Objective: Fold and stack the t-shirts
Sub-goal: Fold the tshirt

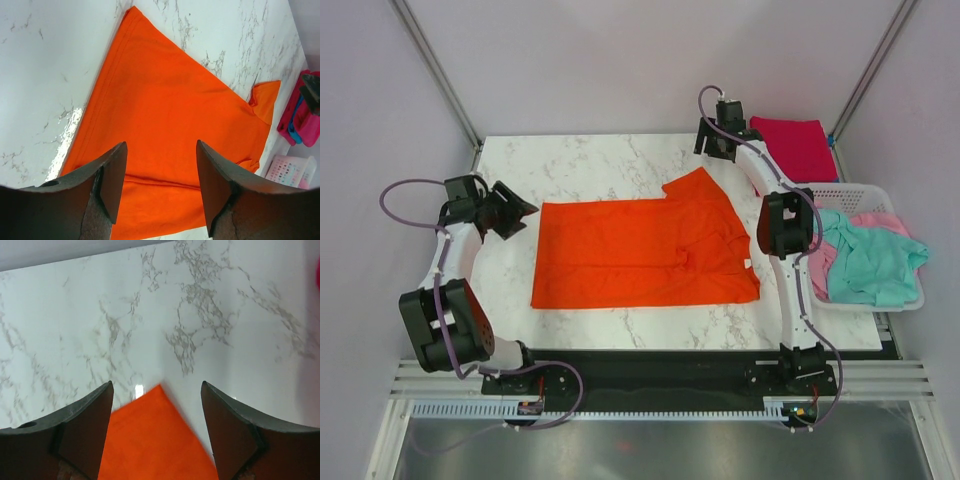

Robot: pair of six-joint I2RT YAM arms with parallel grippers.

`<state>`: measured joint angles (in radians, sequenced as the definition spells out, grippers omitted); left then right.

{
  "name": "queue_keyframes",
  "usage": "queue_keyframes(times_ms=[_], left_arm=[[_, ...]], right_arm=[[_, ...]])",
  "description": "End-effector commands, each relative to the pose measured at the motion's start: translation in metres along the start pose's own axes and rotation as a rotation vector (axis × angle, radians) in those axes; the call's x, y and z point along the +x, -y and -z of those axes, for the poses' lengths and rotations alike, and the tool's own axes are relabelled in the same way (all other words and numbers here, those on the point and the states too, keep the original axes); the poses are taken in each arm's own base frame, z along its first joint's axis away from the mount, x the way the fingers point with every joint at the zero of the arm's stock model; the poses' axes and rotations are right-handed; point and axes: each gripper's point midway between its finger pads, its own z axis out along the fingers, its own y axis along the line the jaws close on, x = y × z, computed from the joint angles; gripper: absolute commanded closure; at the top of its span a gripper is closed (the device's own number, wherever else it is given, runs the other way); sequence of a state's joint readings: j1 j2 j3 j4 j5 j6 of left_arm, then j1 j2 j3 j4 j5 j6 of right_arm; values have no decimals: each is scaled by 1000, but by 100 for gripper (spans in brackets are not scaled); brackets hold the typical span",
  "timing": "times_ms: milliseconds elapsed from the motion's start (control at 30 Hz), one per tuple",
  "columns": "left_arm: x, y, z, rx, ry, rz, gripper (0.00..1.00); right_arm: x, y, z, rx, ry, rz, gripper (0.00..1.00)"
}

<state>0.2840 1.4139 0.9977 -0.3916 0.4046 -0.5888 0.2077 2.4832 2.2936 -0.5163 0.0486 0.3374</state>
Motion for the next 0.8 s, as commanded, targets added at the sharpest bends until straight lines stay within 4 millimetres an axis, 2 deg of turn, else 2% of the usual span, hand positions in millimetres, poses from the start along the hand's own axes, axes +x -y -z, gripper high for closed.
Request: queue_keyframes(times_ms=[0, 67, 100, 133, 167, 200, 233, 367, 400, 467, 500, 567, 600, 633, 667, 700, 767], left_arm=[[-24, 21, -6, 81, 41, -51, 36], [-30, 27, -5, 87, 42, -58, 37], [-32, 27, -5, 86, 45, -57, 37], [-32, 28, -4, 89, 49, -62, 38], [-31, 27, -4, 83, 48, -63, 38], [-29, 24, -5, 75, 45, -61, 38], [-29, 22, -5, 72, 48, -61, 39], [-25, 19, -9, 68, 41, -47, 39], [-26, 19, -9, 65, 45, -45, 40], [-27, 14, -12, 45, 48, -45, 40], [-30, 14, -12, 41, 55, -45, 40], [-30, 6, -19, 6, 51, -25, 40], [-35, 7, -22, -3, 60, -20, 41], [-38, 7, -26, -18, 64, -30, 42], [-36, 1, -38, -42, 38, -29, 42], [-47, 9, -39, -44, 50, -43, 42], [-53, 7, -53, -80, 40, -68, 42]], right_arm=[[-2, -2, -26, 8, 18, 27, 22], [4, 0, -37, 9, 28, 16, 25], [18, 4, -41, 15, 3, 4, 26], [24, 4, -44, 13, -1, -1, 27], [23, 3, -44, 12, 11, -9, 29], [36, 2, -48, 10, -15, -5, 30], [39, 1, -49, 6, -18, -7, 32], [55, -5, -52, -9, -41, -21, 46], [67, -4, -53, -2, -63, -22, 48], [66, -6, -51, -9, -42, -34, 53], [74, -4, -52, -1, -56, -36, 56], [71, -5, -49, 0, -51, -49, 65], [77, -2, -48, 9, -64, -51, 67], [77, -1, -47, 10, -57, -59, 73], [74, -2, -44, 7, -45, -63, 76], [85, 0, -46, 6, -63, -62, 79], [89, -1, -47, -5, -72, -70, 90]])
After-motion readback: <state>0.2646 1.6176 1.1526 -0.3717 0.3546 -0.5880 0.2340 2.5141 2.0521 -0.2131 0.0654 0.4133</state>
